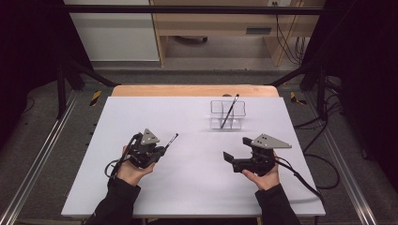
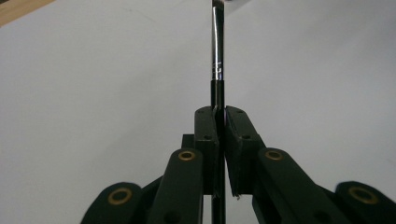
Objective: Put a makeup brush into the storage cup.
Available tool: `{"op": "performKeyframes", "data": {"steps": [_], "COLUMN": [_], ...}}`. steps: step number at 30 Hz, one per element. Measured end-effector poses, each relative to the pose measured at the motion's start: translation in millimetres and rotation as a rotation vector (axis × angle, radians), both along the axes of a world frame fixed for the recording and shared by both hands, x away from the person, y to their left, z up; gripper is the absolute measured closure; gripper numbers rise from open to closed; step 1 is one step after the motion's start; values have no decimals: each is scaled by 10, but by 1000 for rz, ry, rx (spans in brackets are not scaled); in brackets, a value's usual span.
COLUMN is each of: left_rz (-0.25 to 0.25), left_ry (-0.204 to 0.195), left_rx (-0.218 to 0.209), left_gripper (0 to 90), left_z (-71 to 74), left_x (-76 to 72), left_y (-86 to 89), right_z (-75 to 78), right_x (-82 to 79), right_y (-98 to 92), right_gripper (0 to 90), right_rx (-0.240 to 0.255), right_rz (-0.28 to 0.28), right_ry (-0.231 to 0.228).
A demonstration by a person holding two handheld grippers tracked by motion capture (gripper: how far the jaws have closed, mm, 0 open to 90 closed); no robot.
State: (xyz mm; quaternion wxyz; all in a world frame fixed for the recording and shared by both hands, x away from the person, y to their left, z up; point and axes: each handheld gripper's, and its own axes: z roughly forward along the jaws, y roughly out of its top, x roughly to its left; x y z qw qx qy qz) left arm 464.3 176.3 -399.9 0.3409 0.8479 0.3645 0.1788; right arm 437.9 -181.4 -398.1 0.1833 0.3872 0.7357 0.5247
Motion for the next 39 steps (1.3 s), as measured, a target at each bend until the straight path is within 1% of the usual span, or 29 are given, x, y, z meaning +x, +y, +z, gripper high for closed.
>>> {"op": "performKeyframes", "data": {"steps": [5, 10, 17, 22, 26, 31, 35, 39], "left_rz": [7, 21, 35, 44, 55, 73, 84, 84], "left_ry": [-22, -38, -68, -81, -92, -101, -108, -119], "left_rx": [-21, -47, -84, -106, -135, -178, -227, -248], "left_gripper": [832, 832, 832, 832, 832, 832, 832, 832], "left_z": [11, 14, 37, 39, 47, 45, 37, 6], "left_x": [-30, -61, -115, -137, -152, -170, -181, -197], "left_y": [-22, -50, -78, -108, -129, -167, -211, -263], "right_z": [27, 77, 147, 214, 250, 258, 266, 286], "right_x": [14, 33, 72, 96, 118, 157, 174, 182], "right_y": [47, 81, 184, 259, 317, 361, 366, 387], "right_gripper": [76, 75, 73, 74, 73, 73, 74, 75], "right_rx": [0, 12, 30, 62, 80, 103, 125, 140], "right_rz": [9, 10, 17, 20, 12, 8, -4, -8], "right_ry": [-2, -12, -26, -38, -46, -36, -30, -32]}}
